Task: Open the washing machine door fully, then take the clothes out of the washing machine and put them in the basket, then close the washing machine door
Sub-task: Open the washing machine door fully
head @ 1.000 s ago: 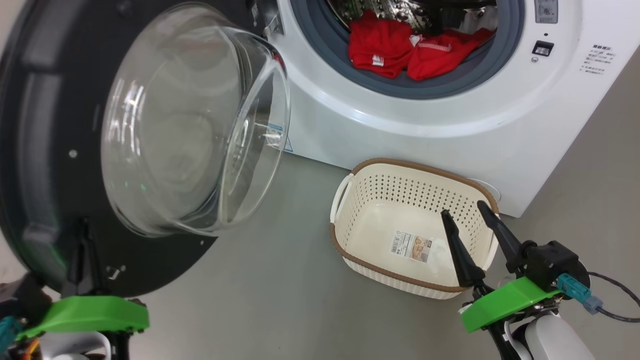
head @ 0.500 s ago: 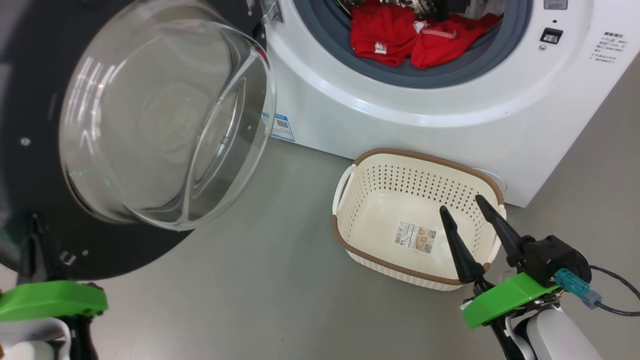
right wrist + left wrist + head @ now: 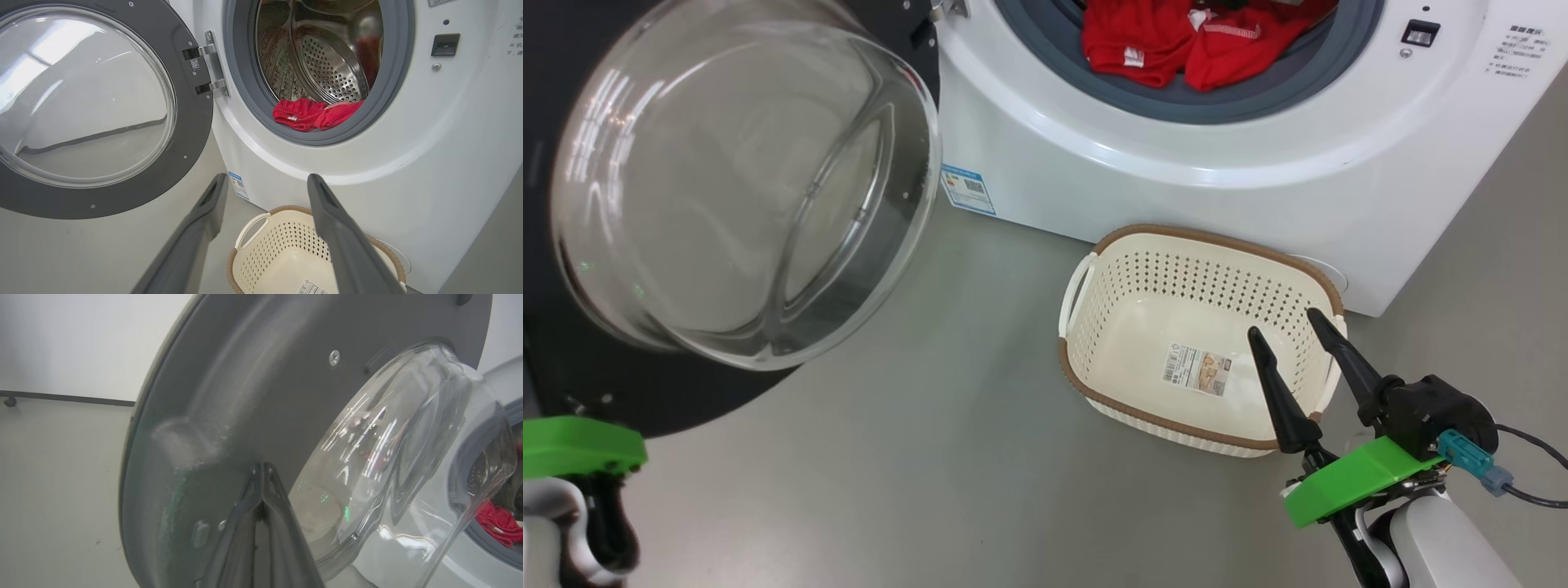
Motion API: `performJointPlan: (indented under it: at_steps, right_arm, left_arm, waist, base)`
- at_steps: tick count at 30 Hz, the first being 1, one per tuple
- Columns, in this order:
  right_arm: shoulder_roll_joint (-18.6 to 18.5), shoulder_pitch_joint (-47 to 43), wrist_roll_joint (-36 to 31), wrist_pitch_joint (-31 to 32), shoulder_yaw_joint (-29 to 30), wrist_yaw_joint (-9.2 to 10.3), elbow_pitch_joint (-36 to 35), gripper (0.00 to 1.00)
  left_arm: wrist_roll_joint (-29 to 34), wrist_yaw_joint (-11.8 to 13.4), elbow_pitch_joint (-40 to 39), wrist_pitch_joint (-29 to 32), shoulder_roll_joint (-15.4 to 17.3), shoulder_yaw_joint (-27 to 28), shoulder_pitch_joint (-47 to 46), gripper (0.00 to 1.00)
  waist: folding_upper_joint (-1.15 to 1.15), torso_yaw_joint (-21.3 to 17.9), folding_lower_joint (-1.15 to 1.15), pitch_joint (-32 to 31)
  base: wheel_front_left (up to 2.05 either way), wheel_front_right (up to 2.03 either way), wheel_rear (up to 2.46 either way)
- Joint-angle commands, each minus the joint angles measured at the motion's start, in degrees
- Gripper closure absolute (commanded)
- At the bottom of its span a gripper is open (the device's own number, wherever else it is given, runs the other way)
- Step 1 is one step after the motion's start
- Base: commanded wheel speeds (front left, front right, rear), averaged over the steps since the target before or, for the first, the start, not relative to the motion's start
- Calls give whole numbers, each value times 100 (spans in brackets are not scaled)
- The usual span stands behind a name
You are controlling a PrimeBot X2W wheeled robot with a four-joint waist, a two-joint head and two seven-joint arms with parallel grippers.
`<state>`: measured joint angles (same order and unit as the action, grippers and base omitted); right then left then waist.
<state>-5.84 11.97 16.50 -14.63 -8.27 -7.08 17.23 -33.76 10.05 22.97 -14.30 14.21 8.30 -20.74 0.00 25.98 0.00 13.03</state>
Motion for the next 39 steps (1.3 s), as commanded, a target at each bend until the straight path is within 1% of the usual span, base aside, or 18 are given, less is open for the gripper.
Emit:
performJointPlan:
  at_steps: [1,6,14,18,23,27,28,29,30,35,39]
  right_arm:
    - [-13,154,-36,-37,-147,-41,-127,0]
    - [-34,187,-34,-37,-168,-41,-122,0]
    - [-87,229,-22,-37,-140,-41,-107,0]
    - [-93,246,-23,-37,-134,-41,-106,0]
    - [-78,263,-27,-37,-107,-41,-108,0]
    - [-45,273,-28,-37,-74,-41,-119,0]
    - [-31,272,-24,-37,-60,-41,-124,0]
    - [-17,270,-19,-37,-39,-41,-133,0]
    - [-1,264,-12,-37,-19,-41,-138,0]
    - [88,240,27,-37,26,-41,-149,0]
    - [149,229,57,-37,95,-41,-188,0]
  left_arm:
    - [40,-1,-34,-68,374,350,-275,100]
    - [51,-63,161,-69,401,496,-459,100]
    - [135,-102,825,-69,519,786,-832,100]
    - [165,-176,1065,-69,547,904,-930,100]
    - [253,-287,1231,-70,548,1011,-1000,100]
    - [389,-375,1158,-70,484,1101,-970,100]
    - [444,-388,1092,-70,456,1123,-931,77]
    - [495,-396,1007,-70,416,1148,-884,22]
    - [560,-400,904,-70,376,1163,-819,0]
    - [728,-423,241,-70,140,1295,-430,0]
    - [876,-438,-594,-70,-13,1394,-169,0]
  waist:
    - [0,-23,0,36]
    - [0,-63,0,84]
    - [0,-125,0,144]
    - [0,-169,0,159]
    - [0,-203,0,149]
    - [0,-228,0,120]
    - [0,-238,0,103]
    - [0,-245,0,87]
    - [0,-254,0,63]
    - [0,-330,0,-59]
    - [0,-420,0,-160]
  base:
    - [0,0,0]
    - [0,0,0]
    - [0,0,0]
    - [0,0,0]
    - [0,0,0]
    - [0,0,0]
    - [0,0,0]
    - [0,0,0]
    - [0,0,0]
    - [0,0,0]
    - [0,0,0]
